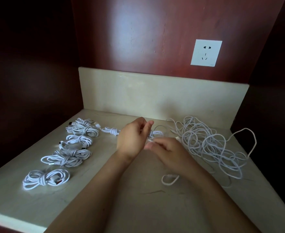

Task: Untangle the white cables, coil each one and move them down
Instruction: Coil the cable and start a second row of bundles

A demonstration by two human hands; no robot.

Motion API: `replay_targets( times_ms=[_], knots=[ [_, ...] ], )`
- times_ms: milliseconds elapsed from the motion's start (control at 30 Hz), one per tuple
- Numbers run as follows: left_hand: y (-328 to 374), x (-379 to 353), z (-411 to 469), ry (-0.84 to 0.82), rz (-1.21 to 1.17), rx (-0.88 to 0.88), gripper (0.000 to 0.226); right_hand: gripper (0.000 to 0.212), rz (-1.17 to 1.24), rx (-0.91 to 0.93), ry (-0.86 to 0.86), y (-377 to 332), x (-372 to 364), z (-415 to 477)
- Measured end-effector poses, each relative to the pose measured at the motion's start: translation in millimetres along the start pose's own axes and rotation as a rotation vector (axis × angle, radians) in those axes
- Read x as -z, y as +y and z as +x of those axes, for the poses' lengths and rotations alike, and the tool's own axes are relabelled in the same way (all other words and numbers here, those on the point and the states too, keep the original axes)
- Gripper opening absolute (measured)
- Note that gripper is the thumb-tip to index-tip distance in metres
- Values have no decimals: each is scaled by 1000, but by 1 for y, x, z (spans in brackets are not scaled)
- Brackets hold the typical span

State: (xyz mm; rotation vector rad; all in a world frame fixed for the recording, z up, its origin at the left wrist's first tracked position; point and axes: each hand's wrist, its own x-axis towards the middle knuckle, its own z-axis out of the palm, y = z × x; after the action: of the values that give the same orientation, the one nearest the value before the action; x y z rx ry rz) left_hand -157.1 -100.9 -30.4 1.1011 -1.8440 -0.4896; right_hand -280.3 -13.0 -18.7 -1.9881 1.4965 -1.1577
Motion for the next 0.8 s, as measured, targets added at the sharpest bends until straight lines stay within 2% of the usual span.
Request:
replay_targets(
  times_ms=[67,167,333,467,600,700,800],
  knots=[
    [-2,-2,1,-37,24,-28,42,28,88,-19,138,-3,10,1],
    [-3,-6,1,-136,-102,-86,43,27,138,-35,313,1,24,3],
    [14,-7,-5,-265,-398,-197,45,24,79,-49,385,20,26,5],
    [22,-7,-5,-236,-585,-140,41,21,99,-74,327,31,13,8],
    [26,-2,-4,-108,-633,-15,40,30,-34,-119,123,22,-3,1],
    [19,0,0,-9,-549,40,40,31,-139,-45,10,13,-12,-1],
    [10,0,1,17,-333,-24,40,36,-242,32,-36,10,-16,-4]
  ],
)
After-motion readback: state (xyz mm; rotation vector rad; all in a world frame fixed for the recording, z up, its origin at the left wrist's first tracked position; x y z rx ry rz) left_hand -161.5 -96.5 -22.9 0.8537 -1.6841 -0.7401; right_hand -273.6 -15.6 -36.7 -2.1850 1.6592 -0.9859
